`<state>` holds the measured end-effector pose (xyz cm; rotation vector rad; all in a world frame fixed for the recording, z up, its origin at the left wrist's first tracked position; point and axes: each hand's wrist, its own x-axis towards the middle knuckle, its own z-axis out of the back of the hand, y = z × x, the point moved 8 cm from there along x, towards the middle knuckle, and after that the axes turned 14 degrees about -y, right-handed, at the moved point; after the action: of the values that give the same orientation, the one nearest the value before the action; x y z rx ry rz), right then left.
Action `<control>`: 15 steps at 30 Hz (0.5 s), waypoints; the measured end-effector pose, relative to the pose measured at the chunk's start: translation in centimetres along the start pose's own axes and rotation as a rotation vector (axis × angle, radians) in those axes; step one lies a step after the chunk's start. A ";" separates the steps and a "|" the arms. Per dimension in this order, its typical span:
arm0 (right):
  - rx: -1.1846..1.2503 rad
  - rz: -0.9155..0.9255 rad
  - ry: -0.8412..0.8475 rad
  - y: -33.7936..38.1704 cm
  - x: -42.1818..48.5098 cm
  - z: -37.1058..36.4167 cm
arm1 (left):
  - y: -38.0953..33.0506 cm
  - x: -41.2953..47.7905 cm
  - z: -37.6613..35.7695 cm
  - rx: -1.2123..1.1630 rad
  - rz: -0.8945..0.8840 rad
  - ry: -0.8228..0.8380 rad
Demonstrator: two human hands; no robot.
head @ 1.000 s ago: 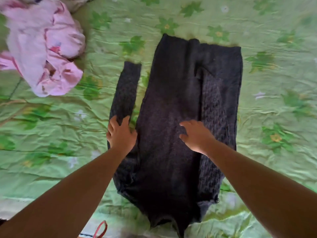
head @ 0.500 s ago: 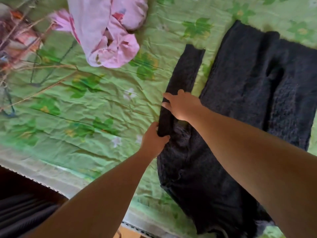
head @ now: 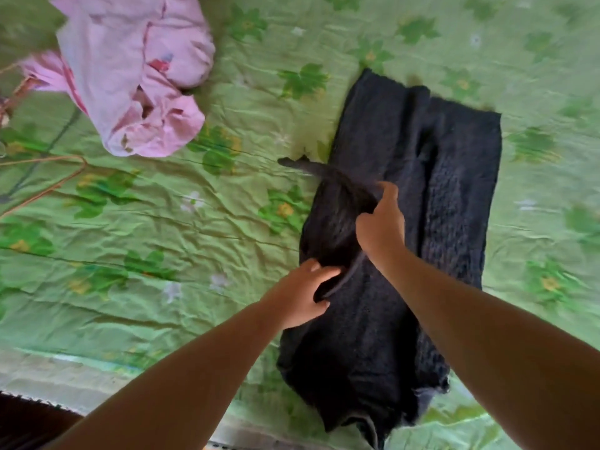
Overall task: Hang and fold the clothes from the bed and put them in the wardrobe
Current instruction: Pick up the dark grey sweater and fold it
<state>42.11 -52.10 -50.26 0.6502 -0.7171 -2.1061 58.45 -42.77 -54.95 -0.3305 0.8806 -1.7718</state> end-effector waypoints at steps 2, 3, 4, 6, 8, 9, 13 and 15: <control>-0.099 -0.174 0.030 -5.9 0.5 1.4 | -0.4 0.3 -1.5 0.138 -0.059 0.096; -0.181 -0.235 0.094 -8.6 0.6 1.4 | -0.5 0.5 -1.7 0.172 -0.062 0.087; -0.259 -0.273 0.149 -10.6 0.7 1.2 | -0.6 1.0 -1.5 0.181 -0.054 0.044; -0.329 -0.265 0.142 -12.1 1.9 1.1 | -0.7 2.6 -0.4 0.159 -0.039 -0.119; -0.346 -0.123 0.091 -10.7 3.5 0.6 | -0.6 4.3 0.5 0.187 -0.046 -0.240; -0.390 -0.005 0.098 -9.6 4.2 0.0 | -0.7 5.1 0.4 0.221 -0.066 -0.243; -0.626 0.471 0.142 -5.0 4.7 -2.5 | -0.7 8.1 -1.0 0.254 -0.025 -0.148; -0.735 0.644 0.129 -3.2 4.9 -2.9 | -0.2 9.5 -1.1 0.185 0.088 -0.182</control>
<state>39.65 -55.21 -55.46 0.1090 -0.0235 -1.5349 54.00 -50.84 -57.38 -0.3221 0.5892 -1.6970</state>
